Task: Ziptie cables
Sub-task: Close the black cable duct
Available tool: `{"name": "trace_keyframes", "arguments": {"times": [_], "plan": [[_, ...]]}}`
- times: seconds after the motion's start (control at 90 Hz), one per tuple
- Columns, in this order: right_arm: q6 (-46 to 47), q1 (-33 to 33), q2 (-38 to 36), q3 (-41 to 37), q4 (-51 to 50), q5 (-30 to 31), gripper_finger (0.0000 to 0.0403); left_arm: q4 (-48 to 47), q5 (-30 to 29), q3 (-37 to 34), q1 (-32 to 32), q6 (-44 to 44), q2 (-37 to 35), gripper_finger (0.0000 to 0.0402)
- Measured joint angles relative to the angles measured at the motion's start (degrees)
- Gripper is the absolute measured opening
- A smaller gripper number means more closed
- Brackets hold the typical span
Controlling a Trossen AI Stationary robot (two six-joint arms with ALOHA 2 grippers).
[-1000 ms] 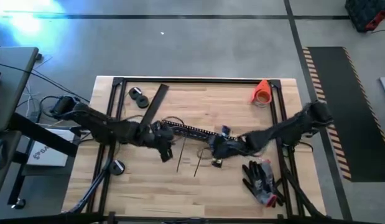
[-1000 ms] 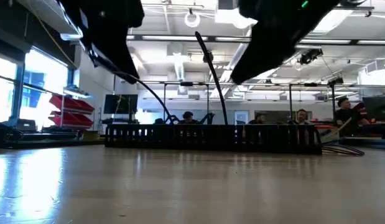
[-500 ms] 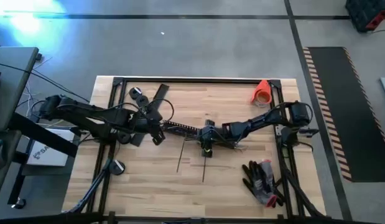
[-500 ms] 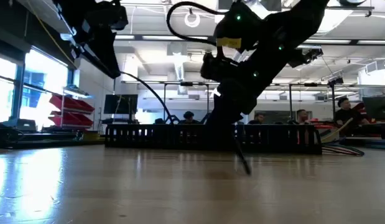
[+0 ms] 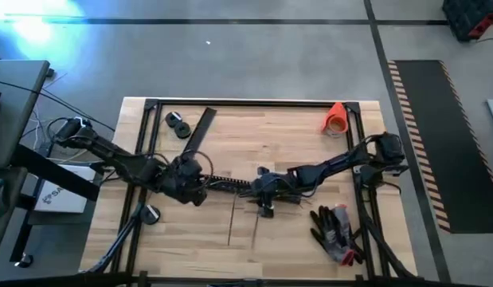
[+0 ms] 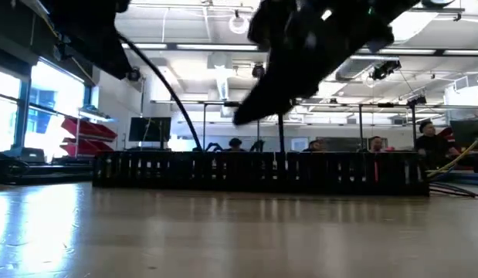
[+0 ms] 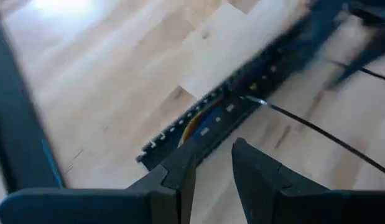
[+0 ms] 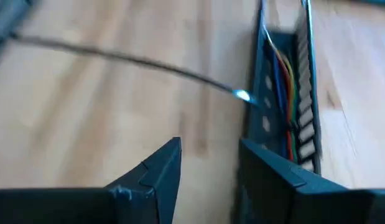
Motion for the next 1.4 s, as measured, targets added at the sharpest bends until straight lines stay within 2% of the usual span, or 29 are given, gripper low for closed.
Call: {"name": "trace_keyframes", "arguments": {"times": [0.1,0.167,0.256,0.378,0.522,0.611,0.767,0.922,1.1,1.211,1.311,1.4], "plan": [[-0.1,0.7,-2.6,0.1,-0.5,-0.2,0.0145,-5.6,-7.0,0.0,-1.1,-6.2,0.4,0.0098],[-0.3,0.9,-4.2,0.1,-1.4,0.1,0.0145,-10.0,-8.8,-0.2,0.7,-8.8,0.5,0.0111],[-0.6,1.1,-5.7,0.1,-3.1,1.7,0.0145,-10.8,-8.6,-3.2,5.8,-8.8,-0.1,0.0132],[0.0,1.0,-7.1,0.1,-5.9,3.0,0.0145,-5.9,-0.7,-9.4,17.3,-0.3,-0.8,0.0161],[-1.2,1.0,-7.9,0.1,-8.0,3.5,0.0145,10.5,10.9,-17.7,31.5,16.2,-0.4,0.0182],[-2.9,1.0,-8.2,0.1,-8.5,3.6,0.0145,18.3,16.5,-22.0,39.4,23.0,0.2,0.0183],[-4.7,1.0,-8.3,0.1,-10.0,4.4,0.0145,23.9,22.1,-24.7,48.8,32.5,2.4,0.0165],[-5.9,1.0,-8.4,0.1,-11.4,4.5,0.0145,28.2,27.8,-24.9,52.4,36.4,6.6,0.0127],[-6.0,1.0,-8.5,0.1,-16.2,4.5,0.0145,32.8,30.0,-24.5,52.3,37.7,12.0,0.0064],[-6.3,0.5,-10.7,0.0,-23.8,5.0,0.0145,36.0,37.3,-24.5,50.9,38.6,12.1,0.0012],[-4.3,-0.3,-13.8,0.1,-29.3,10.4,0.0145,33.8,47.0,-22.8,50.1,37.4,10.7,0.0008],[-3.4,-0.8,-14.4,0.1,-31.7,17.0,0.0145,32.6,52.0,-20.6,48.4,37.0,9.7,0.0002]]}}
